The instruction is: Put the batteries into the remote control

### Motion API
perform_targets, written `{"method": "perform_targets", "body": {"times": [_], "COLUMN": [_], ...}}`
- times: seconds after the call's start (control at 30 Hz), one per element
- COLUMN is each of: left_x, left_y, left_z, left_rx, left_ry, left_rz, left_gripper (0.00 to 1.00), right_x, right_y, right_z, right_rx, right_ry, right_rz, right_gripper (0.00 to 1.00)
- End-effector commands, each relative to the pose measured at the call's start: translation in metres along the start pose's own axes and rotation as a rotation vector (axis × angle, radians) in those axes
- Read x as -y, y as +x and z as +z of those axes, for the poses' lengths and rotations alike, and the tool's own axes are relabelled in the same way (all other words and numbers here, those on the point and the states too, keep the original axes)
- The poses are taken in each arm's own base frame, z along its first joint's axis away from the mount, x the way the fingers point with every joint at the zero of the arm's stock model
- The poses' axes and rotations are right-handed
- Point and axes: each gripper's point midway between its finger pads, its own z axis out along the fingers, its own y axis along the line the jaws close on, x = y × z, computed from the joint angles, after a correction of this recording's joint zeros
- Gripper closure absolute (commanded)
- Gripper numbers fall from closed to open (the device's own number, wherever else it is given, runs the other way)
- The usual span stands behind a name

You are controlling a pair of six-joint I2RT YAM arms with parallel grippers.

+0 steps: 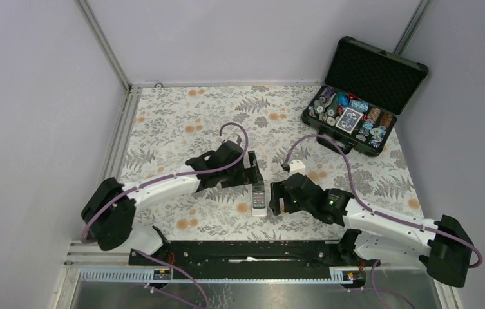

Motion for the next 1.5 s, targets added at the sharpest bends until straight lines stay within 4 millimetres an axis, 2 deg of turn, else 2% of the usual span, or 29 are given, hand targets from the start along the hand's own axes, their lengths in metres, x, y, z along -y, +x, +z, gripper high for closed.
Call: {"method": "perform_targets", "body": {"times": [0.0,0.3,0.5,0.7,0.93,1.13,1.27,1.47], "left_x": [-0.018,-0.043,-0.059,-0.059,-0.053,-0.055,-0.057,-0.059], "left_y": [-0.002,0.017,0.022,0.024,0.011,-0.002,-0.008,-0.023], "left_z": [-0.018,-0.047,-0.067,-0.091,-0.128,-0.164,-0.186,-0.225], "left_rx": [0.062,0.092,0.145,0.169,0.236,0.288,0.323,0.443], "left_ry": [-0.036,-0.001,0.009,0.057,0.079,0.046,0.038,0.056], "left_rz": [0.044,0.076,0.066,0.079,0.126,0.176,0.217,0.255], "left_gripper": [0.01,0.01,0.01,0.01,0.01,0.01,0.01,0.01], "right_x": [-0.026,-0.043,-0.045,-0.023,-0.003,-0.014,-0.022,-0.021], "right_y": [-0.001,0.003,-0.003,-0.013,-0.026,-0.054,-0.070,-0.085], "right_z": [0.010,0.027,0.024,0.007,-0.020,-0.047,-0.059,-0.070], "right_rx": [-0.023,-0.082,-0.068,-0.009,0.093,0.203,0.237,0.276], "right_ry": [-0.103,-0.125,-0.124,-0.049,-0.010,-0.085,-0.113,-0.088], "right_rz": [0.030,0.086,0.095,0.040,0.032,0.061,0.059,0.082], "right_gripper": [0.19,0.29,0.28,0.24,0.15,0.10,0.01,0.00]}}
